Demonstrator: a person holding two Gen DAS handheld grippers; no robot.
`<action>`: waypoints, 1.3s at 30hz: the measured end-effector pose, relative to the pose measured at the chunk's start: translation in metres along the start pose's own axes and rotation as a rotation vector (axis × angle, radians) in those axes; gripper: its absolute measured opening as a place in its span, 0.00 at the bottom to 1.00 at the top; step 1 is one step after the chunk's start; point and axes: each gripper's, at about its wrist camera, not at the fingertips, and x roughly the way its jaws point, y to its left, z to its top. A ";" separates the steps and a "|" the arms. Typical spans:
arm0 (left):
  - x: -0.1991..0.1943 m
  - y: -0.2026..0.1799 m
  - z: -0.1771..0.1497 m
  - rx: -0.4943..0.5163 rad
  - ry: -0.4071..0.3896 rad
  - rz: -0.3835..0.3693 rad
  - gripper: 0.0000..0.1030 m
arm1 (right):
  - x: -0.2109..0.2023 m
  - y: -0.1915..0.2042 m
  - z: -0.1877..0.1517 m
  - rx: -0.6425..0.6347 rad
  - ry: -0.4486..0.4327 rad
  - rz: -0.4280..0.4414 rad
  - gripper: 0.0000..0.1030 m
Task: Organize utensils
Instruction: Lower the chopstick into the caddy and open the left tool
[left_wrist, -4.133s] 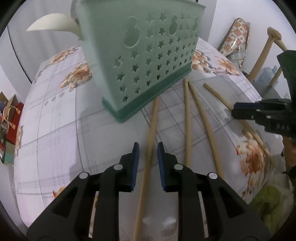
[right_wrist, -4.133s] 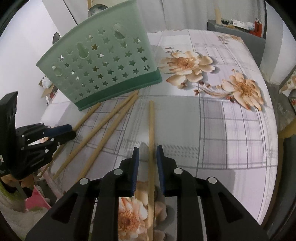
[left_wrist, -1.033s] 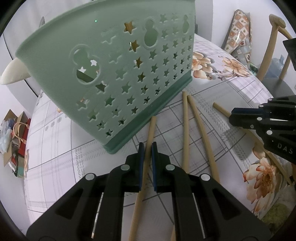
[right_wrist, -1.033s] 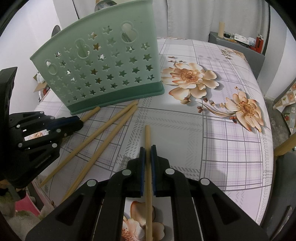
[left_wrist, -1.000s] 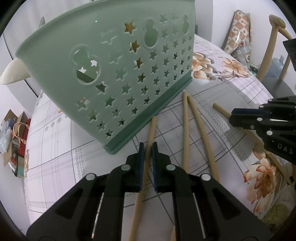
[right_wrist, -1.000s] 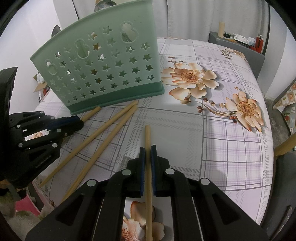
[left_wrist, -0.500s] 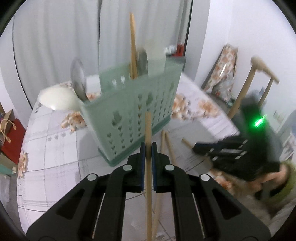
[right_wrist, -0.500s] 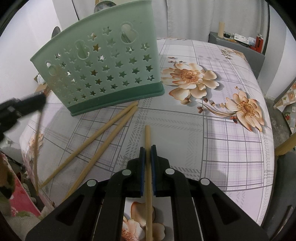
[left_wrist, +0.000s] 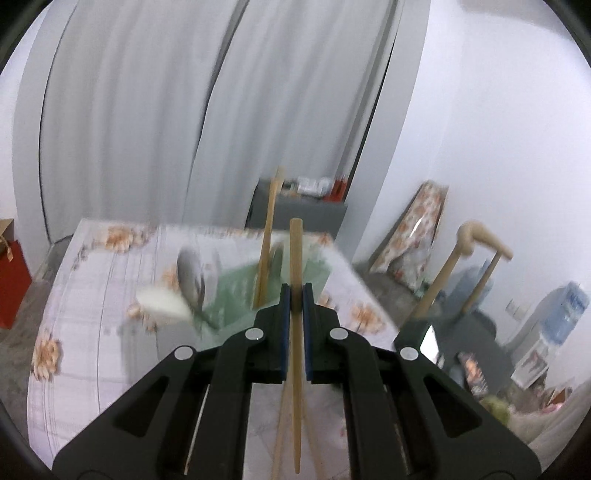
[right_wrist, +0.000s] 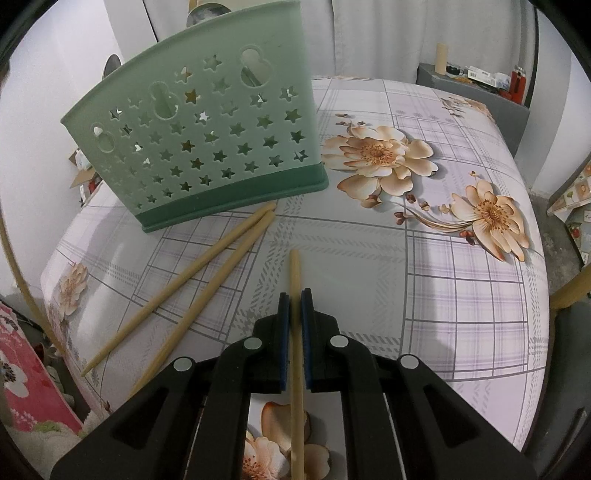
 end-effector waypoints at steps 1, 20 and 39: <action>-0.004 -0.002 0.009 0.001 -0.028 -0.008 0.05 | 0.000 0.000 0.000 -0.001 0.000 -0.001 0.07; 0.031 -0.002 0.083 -0.040 -0.392 0.129 0.05 | 0.002 -0.001 0.001 0.006 -0.002 0.003 0.07; 0.050 0.010 0.012 -0.039 -0.247 0.223 0.30 | 0.003 -0.004 0.002 0.012 -0.006 0.018 0.07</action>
